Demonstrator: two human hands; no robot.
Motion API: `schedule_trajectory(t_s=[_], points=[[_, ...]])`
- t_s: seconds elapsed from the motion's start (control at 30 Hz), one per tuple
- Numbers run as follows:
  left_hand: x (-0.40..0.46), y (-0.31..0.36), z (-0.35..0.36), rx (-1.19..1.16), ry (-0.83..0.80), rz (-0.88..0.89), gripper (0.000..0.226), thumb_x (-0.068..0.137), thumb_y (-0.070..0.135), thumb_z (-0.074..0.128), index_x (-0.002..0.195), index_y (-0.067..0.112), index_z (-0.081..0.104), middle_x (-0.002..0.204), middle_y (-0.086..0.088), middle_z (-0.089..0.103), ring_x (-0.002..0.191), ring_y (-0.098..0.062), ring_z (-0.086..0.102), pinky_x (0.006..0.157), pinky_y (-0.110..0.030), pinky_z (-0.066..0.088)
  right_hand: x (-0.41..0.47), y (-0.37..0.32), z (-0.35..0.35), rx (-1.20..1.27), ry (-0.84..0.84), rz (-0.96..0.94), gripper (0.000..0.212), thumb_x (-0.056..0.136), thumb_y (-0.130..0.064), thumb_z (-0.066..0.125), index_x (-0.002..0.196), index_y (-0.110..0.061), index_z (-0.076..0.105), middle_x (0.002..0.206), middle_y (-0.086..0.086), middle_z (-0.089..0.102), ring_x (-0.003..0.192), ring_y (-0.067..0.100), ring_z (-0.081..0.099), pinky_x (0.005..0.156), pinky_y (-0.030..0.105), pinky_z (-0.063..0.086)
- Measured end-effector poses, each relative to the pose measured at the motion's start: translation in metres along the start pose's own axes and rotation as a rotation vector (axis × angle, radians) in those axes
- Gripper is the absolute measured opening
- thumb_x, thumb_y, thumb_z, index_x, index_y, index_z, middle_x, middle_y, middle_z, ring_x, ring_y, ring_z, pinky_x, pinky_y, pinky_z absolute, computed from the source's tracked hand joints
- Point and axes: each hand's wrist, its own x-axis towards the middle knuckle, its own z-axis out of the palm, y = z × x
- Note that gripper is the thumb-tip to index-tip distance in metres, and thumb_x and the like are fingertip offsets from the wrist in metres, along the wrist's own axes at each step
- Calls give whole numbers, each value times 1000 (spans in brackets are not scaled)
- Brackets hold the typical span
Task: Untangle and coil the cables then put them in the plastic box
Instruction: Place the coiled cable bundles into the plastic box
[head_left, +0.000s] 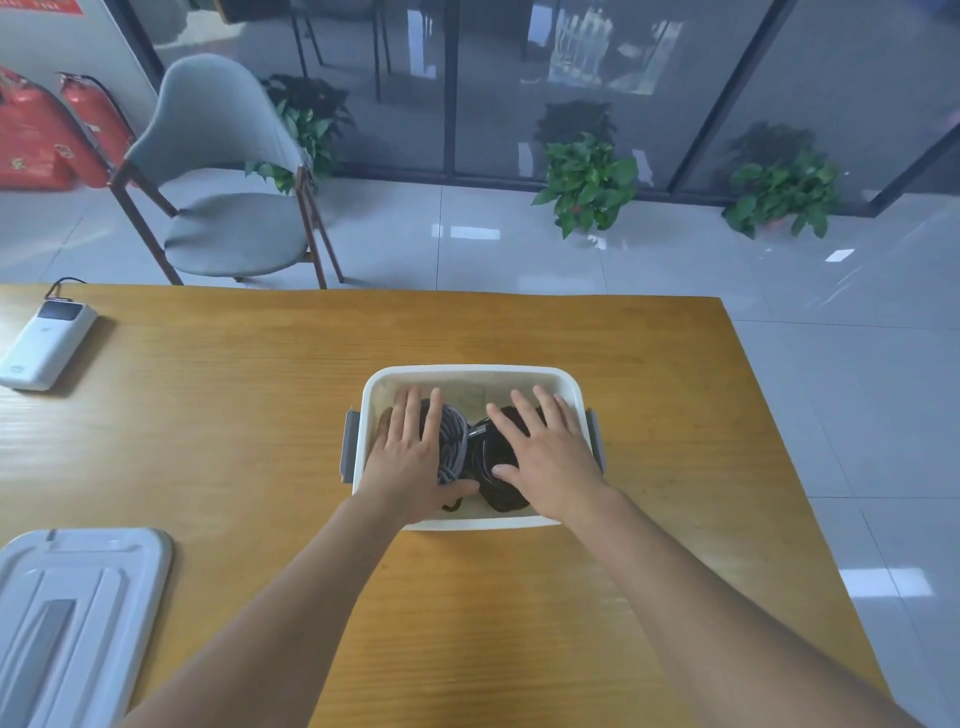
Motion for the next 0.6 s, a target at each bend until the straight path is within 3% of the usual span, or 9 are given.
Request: schedule_trajectory(t_s=[0.37,0.5,0.6], points=[[8,3,5,28,-93,-26,125,89,84,44,157,13,-32,170,-17,-22,156,-32,-28,128,-47,-11,4,3,8,0,-58,58,77,105,-67,30,165,-39,-9,175,5,6,160,36,-3,130,52,-3],[-1,2,2,22,-24,-16,127,85,88,44,161,13,-25,172,-15,-16,158,-30,-21,128,-46,-7,-1,-1,5,4,-52,69,75,105,-66,31,165,-40,-6,175,4,6,160,35,-6,129,53,-5],[-8,1,-10,14,123,40,124,83,90,35,162,13,-22,172,-12,-18,158,-28,-22,130,-45,-7,-6,-5,-2,20,0,86,71,105,-67,24,164,-43,-6,176,2,-3,160,34,-14,128,56,-9]])
